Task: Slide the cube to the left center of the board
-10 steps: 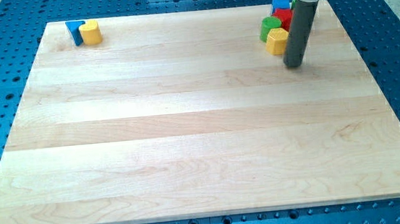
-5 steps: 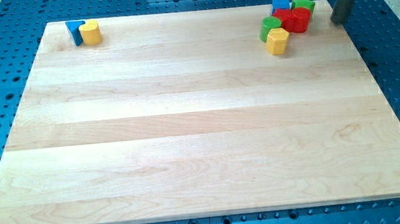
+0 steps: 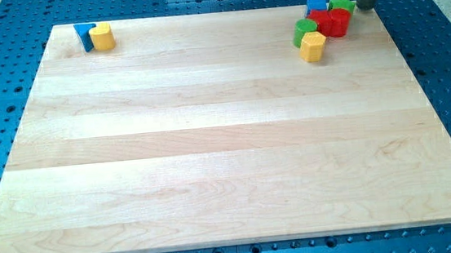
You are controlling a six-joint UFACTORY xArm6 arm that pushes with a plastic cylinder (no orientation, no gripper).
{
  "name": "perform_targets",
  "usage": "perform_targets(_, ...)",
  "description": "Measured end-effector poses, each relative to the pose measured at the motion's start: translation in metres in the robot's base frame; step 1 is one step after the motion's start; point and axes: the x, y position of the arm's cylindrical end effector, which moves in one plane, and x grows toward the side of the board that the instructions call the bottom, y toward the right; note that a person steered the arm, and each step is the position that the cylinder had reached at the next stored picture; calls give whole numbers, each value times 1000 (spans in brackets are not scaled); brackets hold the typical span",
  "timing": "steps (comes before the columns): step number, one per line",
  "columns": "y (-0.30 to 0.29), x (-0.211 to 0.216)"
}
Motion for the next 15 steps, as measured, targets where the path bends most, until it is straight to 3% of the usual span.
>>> perform_targets(6,-36,0)
perform_targets(9,-59,23)
perform_targets(10,-75,9)
perform_targets(11,-158,34)
perform_targets(14,-288,18)
perform_targets(15,-393,29)
